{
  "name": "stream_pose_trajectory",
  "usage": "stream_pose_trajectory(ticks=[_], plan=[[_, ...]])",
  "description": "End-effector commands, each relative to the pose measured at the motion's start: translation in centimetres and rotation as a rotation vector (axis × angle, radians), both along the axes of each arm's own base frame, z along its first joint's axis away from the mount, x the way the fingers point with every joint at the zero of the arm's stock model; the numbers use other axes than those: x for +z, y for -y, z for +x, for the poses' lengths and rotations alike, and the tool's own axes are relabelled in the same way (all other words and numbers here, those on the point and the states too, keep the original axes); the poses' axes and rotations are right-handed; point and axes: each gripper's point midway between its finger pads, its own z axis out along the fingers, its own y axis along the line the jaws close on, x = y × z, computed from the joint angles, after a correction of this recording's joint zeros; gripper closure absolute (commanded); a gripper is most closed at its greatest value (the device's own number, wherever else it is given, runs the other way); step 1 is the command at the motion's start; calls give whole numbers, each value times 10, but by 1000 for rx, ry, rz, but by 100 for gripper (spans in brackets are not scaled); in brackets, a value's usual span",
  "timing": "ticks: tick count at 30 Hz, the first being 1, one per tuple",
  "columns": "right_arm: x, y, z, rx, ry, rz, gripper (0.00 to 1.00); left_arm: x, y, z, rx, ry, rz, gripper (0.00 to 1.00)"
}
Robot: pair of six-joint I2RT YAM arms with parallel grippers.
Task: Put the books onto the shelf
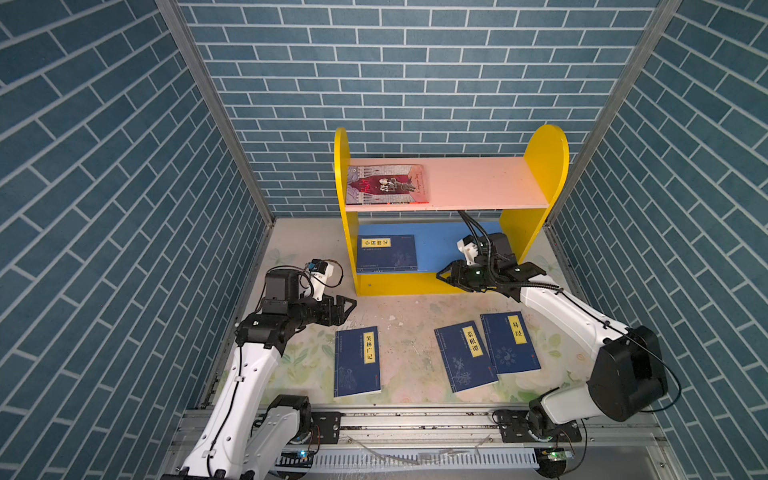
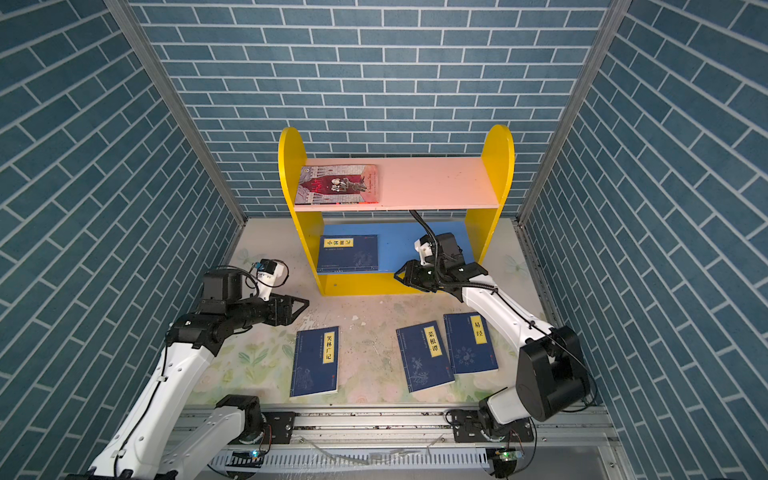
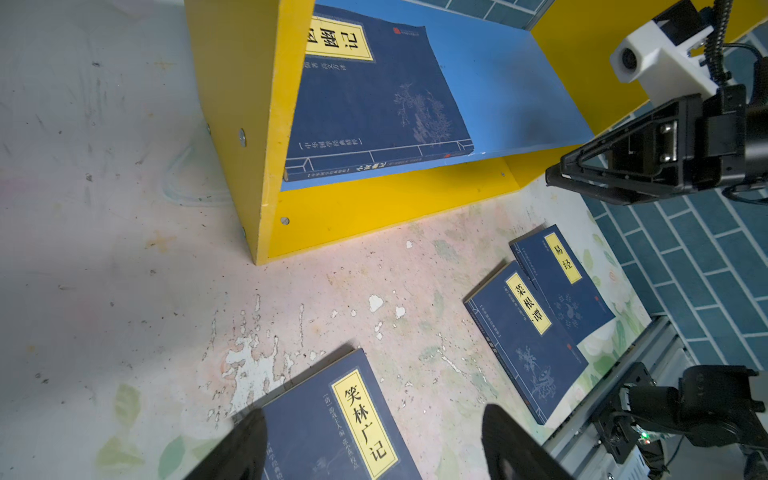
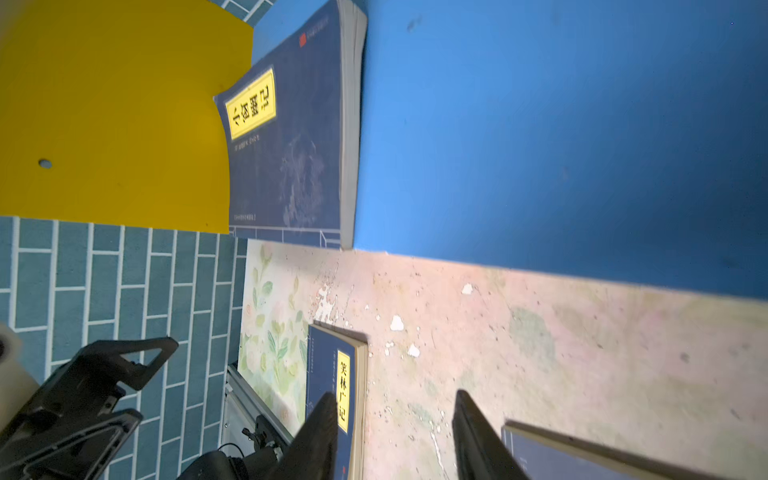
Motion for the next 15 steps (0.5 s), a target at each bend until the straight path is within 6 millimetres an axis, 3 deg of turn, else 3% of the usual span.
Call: stream_pose_trajectory(ticks=[1,9,12,15], plan=[[11,16,-24,16,66,-26,53,5,11,-7,-51,-1,-79,17],[-6,34,-93,100,59,-23,53,12,36,-20,-187,-16,-246,17],[-31,48,-106,69,21,-76,53,15,42,-24,-230,-23,-288,17],[-66,82,-112,-49,-27,-223,53,16,47,-25,-252,-39,-324,18]])
